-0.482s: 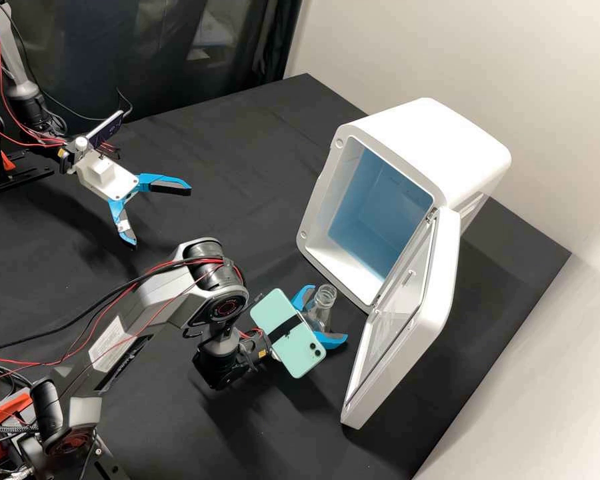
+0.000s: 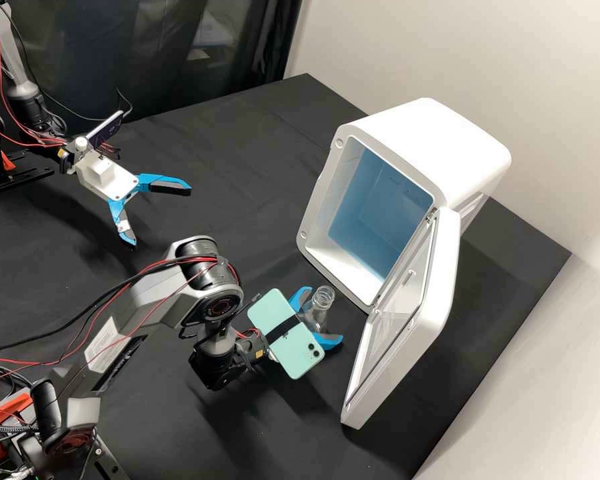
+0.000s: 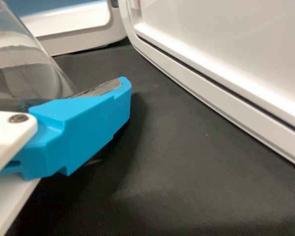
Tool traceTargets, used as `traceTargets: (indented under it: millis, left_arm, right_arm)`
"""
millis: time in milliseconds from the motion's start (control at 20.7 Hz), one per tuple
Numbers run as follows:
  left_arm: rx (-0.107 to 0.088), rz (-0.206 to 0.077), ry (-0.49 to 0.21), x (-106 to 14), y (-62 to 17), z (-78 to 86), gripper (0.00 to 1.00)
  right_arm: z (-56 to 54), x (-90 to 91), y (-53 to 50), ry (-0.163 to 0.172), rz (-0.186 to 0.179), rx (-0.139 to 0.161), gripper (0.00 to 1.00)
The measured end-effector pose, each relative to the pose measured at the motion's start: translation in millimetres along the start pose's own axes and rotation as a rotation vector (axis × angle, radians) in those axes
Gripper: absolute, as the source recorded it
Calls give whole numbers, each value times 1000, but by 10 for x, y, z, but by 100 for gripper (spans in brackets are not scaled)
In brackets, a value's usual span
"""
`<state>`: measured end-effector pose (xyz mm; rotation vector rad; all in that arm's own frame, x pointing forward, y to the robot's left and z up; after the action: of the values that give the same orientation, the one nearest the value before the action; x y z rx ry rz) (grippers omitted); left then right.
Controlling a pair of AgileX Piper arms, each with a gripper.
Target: Place the flask in the incubator
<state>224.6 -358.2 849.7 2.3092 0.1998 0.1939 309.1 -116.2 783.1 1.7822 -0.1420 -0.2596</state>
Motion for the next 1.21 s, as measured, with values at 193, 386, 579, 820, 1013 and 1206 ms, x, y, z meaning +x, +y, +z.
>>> traceTargets:
  millis: [193,386,579,820,1013,1206]
  left_arm:
    - [0,0,-3,2,0,11,100]
    - [0,0,-3,2,0,11,100]
    - [0,0,-3,2,0,11,100]
    - [1,6,1,-4,14,1,100]
    - [2,10,6,-8,23,-9,100]
    - [1,10,17,-13,24,-37,100]
  right_arm:
    - [-103,-137,202,6,54,43,0]
    - [-278,-272,350,61,90,52,0]
    - [-418,-302,366,112,85,31,0]
    - [-584,-342,272,161,54,16,0]
    - [-691,-343,192,192,34,11,0]
    - [-946,-219,73,256,50,-11,0]
